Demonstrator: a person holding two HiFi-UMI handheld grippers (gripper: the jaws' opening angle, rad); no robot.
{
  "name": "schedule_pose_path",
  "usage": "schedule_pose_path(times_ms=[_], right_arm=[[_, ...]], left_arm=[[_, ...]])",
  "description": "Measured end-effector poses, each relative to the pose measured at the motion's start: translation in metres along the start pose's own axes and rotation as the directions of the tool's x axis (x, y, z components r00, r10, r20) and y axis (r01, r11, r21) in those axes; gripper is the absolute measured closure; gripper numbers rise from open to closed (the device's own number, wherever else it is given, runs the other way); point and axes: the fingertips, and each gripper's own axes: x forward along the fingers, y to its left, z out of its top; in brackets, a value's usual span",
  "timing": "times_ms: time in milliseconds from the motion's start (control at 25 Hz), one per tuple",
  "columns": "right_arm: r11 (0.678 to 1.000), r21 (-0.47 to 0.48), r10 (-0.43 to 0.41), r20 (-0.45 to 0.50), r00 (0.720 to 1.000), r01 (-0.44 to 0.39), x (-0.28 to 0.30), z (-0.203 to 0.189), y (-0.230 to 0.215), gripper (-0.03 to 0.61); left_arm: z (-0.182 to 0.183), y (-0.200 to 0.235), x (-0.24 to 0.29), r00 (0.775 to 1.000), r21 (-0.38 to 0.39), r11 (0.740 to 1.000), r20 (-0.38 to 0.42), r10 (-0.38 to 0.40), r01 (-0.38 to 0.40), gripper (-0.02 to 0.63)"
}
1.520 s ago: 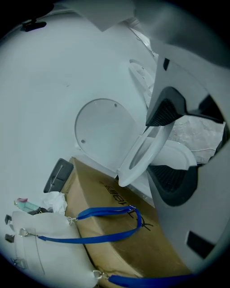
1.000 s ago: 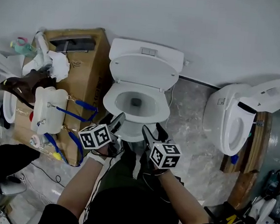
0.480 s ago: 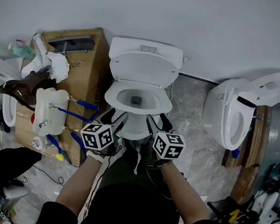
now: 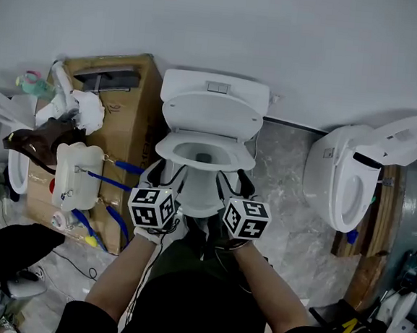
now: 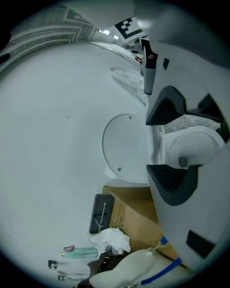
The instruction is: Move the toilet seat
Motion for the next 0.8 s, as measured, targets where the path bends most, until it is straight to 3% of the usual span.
schedule_pose_path(times_ms=[240, 800], right_arm=[[0.992, -0.124, -0.015, -0.014, 1.0, 0.013, 0.011, 0.031, -0.004, 0.302], [0.97, -0.24, -0.026, 0.011, 1.0, 0.028, 0.041, 0.089, -0.015, 0.302]], left_arm=[[0.024, -0.001, 0.013, 1.0, -0.022, 1.0, 0.011, 0.021, -0.021, 0.336], [0.078, 0.003, 0.045, 0.994, -0.028, 0.996, 0.067, 0.086, -0.084, 0.336]])
